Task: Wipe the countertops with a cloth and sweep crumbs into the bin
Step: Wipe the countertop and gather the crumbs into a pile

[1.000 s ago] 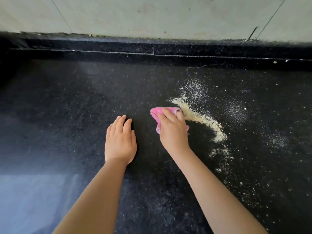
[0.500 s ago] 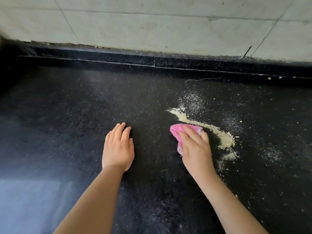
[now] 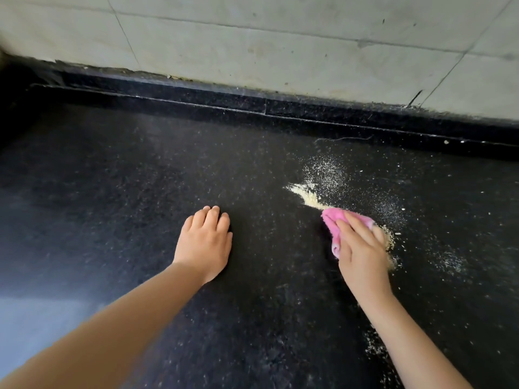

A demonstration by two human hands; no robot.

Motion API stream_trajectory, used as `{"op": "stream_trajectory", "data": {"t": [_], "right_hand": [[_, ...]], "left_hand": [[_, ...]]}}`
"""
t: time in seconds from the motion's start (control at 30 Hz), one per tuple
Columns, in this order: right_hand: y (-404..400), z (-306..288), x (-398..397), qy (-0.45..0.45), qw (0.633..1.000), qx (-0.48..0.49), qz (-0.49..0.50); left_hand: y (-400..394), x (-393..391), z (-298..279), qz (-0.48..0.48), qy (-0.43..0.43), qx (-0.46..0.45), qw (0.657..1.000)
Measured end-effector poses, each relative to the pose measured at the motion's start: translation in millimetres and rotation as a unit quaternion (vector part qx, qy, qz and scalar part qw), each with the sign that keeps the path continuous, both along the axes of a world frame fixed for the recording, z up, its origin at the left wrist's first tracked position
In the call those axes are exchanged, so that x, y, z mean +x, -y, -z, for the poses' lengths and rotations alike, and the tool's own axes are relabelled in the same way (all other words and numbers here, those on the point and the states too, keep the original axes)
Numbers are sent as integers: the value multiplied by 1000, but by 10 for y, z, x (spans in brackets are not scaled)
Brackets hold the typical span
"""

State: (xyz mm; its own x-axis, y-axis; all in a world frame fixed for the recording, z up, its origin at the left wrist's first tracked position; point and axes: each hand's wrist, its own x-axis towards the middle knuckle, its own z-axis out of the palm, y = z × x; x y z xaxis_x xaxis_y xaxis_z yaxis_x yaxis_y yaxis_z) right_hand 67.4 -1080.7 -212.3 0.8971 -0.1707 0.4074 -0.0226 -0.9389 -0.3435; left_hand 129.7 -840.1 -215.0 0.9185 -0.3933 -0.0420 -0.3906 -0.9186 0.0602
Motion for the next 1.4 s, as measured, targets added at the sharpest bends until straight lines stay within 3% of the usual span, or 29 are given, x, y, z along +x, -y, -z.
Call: {"op": "stream_trajectory", "data": {"t": [0.17, 0.37, 0.63, 0.73, 0.87, 1.0, 1.13, 1.3, 1.4], "right_hand": [[-645, -87, 537, -16, 998, -17, -64], [-923, 121, 1101, -102, 994, -28, -7], [-156, 158, 427, -116, 985, -65, 111], [-113, 48, 356, -58, 985, -48, 152], [-510, -14, 662, -12, 993, -58, 99], [-808, 104, 1030, -22, 997, -53, 60], [-644, 251, 911, -66, 996, -43, 32], [-179, 202, 401, -83, 991, -35, 100], [-131, 111, 341, -34, 992, -14, 125]], "left_hand": [[-175, 257, -59, 34, 17, -59, 998], [-207, 568, -4, 7, -14, -74, 997], [-61, 919, 63, 56, -2, -94, 994], [74, 999, 35, 50, -19, -105, 993], [130, 1015, 68, 38, -49, -55, 997], [146, 993, 33, 38, -61, -69, 995], [144, 998, 33, 40, -62, -88, 993], [150, 995, 30, 41, -60, -97, 993], [148, 995, 31, 41, -57, -96, 993]]}}
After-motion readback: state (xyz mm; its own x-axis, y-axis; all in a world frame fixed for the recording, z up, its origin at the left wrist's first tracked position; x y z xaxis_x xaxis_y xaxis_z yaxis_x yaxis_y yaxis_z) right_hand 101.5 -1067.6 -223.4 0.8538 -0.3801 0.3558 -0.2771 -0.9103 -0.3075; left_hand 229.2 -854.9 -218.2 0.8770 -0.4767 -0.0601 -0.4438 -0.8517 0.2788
